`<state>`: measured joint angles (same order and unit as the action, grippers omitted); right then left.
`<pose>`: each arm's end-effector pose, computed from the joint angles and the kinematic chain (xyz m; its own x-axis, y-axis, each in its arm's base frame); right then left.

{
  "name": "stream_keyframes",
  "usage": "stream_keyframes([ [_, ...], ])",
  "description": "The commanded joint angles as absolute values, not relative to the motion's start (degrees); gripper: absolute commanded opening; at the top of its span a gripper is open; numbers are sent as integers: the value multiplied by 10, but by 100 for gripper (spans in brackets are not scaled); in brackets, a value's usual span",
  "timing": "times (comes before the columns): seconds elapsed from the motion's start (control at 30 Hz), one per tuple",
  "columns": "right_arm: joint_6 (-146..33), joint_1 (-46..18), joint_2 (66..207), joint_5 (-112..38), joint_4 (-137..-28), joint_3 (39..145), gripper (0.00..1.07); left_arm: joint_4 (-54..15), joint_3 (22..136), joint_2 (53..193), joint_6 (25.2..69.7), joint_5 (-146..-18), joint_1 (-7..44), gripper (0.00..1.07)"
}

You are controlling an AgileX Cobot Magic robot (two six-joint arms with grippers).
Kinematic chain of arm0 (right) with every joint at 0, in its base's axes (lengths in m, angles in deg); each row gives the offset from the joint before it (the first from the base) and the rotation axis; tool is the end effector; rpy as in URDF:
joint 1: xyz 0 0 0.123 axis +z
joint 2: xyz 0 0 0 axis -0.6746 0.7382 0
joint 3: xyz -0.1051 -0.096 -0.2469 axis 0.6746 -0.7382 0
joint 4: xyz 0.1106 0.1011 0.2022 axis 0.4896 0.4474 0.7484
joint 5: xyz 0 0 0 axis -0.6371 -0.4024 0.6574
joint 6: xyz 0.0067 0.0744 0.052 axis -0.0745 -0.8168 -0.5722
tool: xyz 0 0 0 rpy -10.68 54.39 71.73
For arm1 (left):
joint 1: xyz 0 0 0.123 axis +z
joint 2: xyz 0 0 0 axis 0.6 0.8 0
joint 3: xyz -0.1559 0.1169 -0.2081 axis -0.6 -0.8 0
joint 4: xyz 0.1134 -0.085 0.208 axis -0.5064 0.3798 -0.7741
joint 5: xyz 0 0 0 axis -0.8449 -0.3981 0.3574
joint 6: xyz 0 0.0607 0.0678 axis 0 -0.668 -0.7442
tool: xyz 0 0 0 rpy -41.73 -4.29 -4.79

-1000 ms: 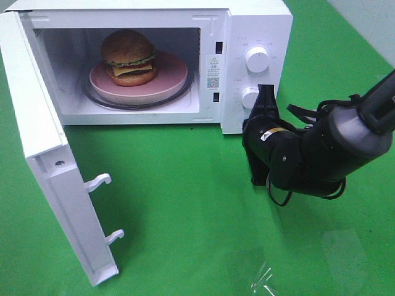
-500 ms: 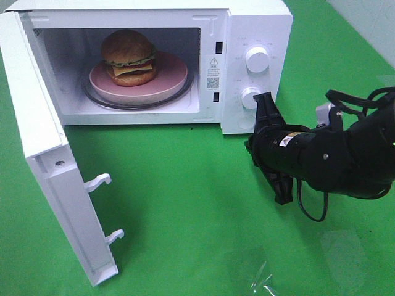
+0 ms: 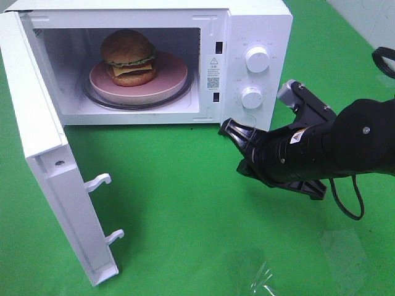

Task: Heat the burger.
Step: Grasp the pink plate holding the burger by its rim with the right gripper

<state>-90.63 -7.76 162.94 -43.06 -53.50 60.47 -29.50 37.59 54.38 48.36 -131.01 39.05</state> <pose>0.2439 0.1602 0.1455 -0.7556 0.5095 -0.4118 0.2290 0.7944 0.5626 -0.0050 -0.0069 0.2788 -0.4345 -0.0093 -0.9006 0.0314 0.9992 -0.0254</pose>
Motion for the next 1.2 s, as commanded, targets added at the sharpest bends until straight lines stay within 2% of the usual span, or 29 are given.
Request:
stream_keyframes([
  [0.03, -828, -75, 1614, -330, -568, 618, 1, -293, 375, 532, 485, -1308, 391, 101],
  [0.17, -795, -75, 1610, -270, -604, 639, 1, -293, 375, 532, 485, -1308, 391, 101],
  [0.33, -726, -75, 1609, -123, -711, 704, 2, -293, 375, 532, 485, -1308, 391, 101],
  [0.6, -578, -75, 1609, -16, -778, 758, 3, -293, 375, 532, 485, -1308, 391, 101],
  [0.67, -466, -75, 1609, 24, -790, 775, 3, -293, 375, 532, 485, -1308, 391, 101],
  [0.77, -395, -75, 1609, 44, -792, 786, 3, -293, 375, 532, 485, -1308, 391, 101],
  [0.8, -301, -75, 1609, 68, -792, 801, 3, -293, 375, 532, 485, -1308, 391, 101],
  [0.83, -301, -75, 1609, 68, -792, 801, 3, -293, 375, 532, 485, -1308, 391, 101],
  [0.93, -105, -75, 1609, 82, -803, 821, 4, -293, 375, 532, 485, -1308, 391, 101],
  [1.2, 87, -75, 1609, 72, -876, 846, 7, -293, 375, 532, 485, -1308, 391, 101],
])
